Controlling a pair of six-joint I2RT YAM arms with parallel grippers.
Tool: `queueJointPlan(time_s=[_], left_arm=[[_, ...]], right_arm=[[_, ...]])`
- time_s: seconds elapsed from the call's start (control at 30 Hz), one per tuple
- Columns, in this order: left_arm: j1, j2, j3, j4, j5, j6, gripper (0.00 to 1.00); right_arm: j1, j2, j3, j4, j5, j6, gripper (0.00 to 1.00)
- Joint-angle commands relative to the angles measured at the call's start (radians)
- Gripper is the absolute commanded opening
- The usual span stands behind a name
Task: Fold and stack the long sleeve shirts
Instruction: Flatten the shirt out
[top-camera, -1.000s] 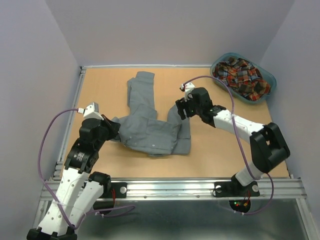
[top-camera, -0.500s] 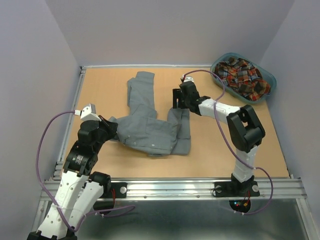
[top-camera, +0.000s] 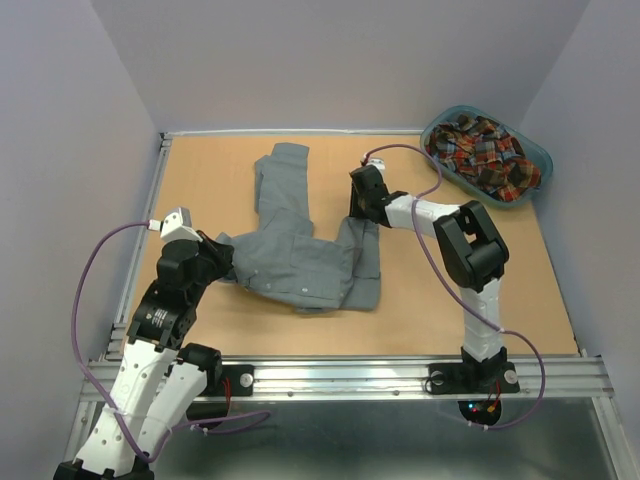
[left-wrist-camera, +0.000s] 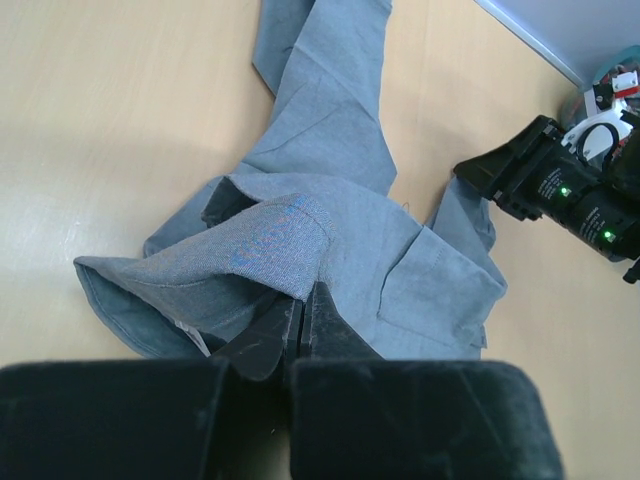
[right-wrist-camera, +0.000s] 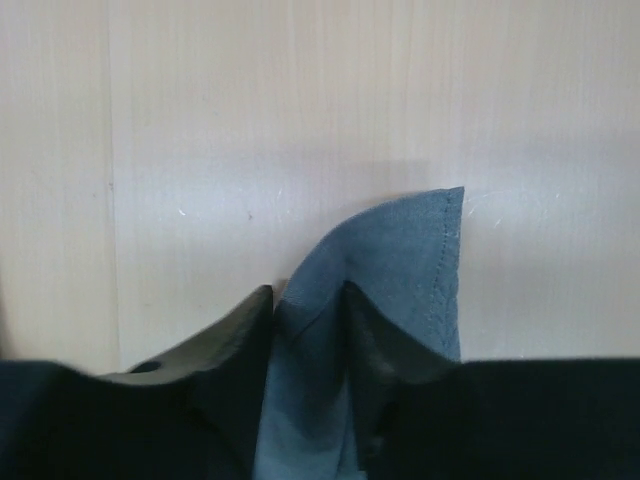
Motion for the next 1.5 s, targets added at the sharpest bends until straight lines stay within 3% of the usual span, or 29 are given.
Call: queueJointPlan(time_s=[0.0,0.03,0.13,0.3,0.43,0.7,0.8,0.87,0.93,1.03,1.17,1.27,1.3,1.4,1.43,1.47], left_arm=[[0.006,-0.004,-0.016,0.046,-0.045,0.018,0.00],[0.006,-0.006,-0.020,0.048,-0.051,0.017,0.00],[0.006,-0.004,-0.017,0.058,-0.061,0.010,0.00],[0.013,0.106,0.064,0.160,-0.133,0.053,0.00],[0.076,0.272,0.231,0.281,-0.173,0.139,0.00],[0.269,0.726,0.939,0.425,-0.070,0.225,0.00],[0.363,0.772,1.018,0.538,-0.001,0.228,0.00],[0.401,0.737,0.980,0.650,0.054,0.224,0.00],[0.433,0.697,0.907,0.709,0.077,0.219,0.00],[0.438,0.591,0.605,0.813,0.107,0.198,0.00],[0.438,0.406,0.252,0.867,0.131,0.045,0.00],[0.438,0.295,0.024,0.769,0.124,-0.055,0.00],[0.435,0.222,-0.021,0.675,0.119,-0.095,0.00],[0.402,0.087,-0.126,0.434,0.032,-0.126,0.02],[0.395,0.056,-0.138,0.364,0.015,-0.137,0.06],[0.394,0.024,-0.155,0.309,0.005,-0.161,0.28]], right_arm=[[0.000,0.009,0.076,0.014,0.044,0.009,0.30],[0.000,0.007,0.082,0.012,0.041,0.002,0.16],[-0.001,-0.012,0.114,0.012,0.047,-0.056,0.01],[-0.026,-0.063,0.206,0.012,0.045,-0.142,0.01],[-0.076,-0.080,0.352,0.012,-0.009,-0.193,0.01],[-0.196,-0.059,0.793,0.017,-0.195,-0.190,0.00],[-0.248,-0.091,0.846,0.032,-0.272,-0.153,0.01],[-0.283,-0.129,0.823,0.052,-0.309,-0.112,0.01],[-0.294,-0.207,0.757,0.074,-0.367,-0.109,0.00],[-0.294,-0.345,0.494,0.176,-0.411,-0.126,0.01],[-0.293,-0.526,0.002,0.301,-0.441,-0.112,0.06],[-0.294,-0.633,-0.241,0.351,-0.471,-0.078,0.12],[-0.294,-0.711,-0.392,0.392,-0.482,-0.066,0.13],[-0.294,-0.877,-0.605,0.419,-0.522,-0.009,0.21],[-0.294,-0.916,-0.666,0.414,-0.537,0.003,0.25],[-0.296,-0.960,-0.752,0.404,-0.543,0.012,0.35]])
